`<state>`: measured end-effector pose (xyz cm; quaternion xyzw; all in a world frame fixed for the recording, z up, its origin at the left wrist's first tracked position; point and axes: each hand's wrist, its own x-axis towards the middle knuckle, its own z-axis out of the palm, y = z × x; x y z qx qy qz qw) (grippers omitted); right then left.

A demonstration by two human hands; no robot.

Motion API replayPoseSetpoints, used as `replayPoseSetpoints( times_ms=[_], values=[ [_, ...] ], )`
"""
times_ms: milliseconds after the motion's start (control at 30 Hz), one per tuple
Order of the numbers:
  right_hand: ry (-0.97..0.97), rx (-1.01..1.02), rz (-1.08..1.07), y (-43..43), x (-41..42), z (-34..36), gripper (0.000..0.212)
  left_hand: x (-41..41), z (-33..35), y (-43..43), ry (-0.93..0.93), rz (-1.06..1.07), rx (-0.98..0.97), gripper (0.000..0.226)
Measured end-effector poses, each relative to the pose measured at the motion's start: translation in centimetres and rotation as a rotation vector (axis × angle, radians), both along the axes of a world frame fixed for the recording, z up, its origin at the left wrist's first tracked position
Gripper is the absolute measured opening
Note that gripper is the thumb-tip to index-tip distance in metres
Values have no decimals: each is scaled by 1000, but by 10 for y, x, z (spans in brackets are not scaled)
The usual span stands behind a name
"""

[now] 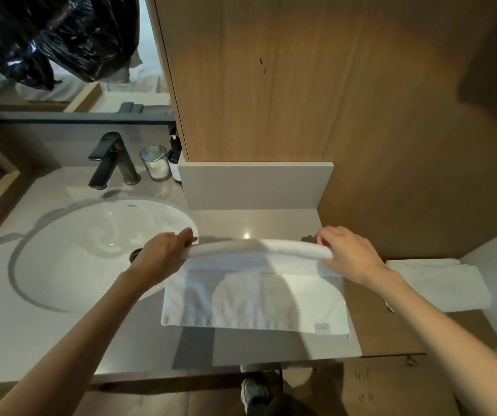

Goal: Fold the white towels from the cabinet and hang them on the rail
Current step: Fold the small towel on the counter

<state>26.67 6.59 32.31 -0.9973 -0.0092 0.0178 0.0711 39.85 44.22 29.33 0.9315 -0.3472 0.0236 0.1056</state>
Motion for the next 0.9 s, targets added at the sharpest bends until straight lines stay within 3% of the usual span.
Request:
replayPoseSetpoints(
  times_ms=[133,300,400,533,600,667,733,800,900],
  values=[
    [-16,25,45,14,-40,-12,29,-46,-6,14,26,-2,12,37],
    [149,6,85,31,-78,-38,36,-79,-38,32,-10,-91,61,90],
    [225,-19,66,36,-91,-48,33,-86,-45,39,100,-128,96,104],
    [336,-18,35,42,-94,-39,27,-87,-29,38,307,-146,229,94],
    [407,32,10,44,-90,-30,23,-86,-17,31,381,-123,273,69],
    [339,53,-9,51,-83,-24,17,-90,-12,19,368,-49,161,45],
    [136,17,4,62,-73,-26,31,-93,-18,-1,302,26,-21,58],
    [-44,96,-21,81,-59,-34,33,-96,-29,-28,236,63,-66,68],
    [-38,160,-86,116,-30,-54,39,-105,-42,-72,255,145,-7,80]
  ],
)
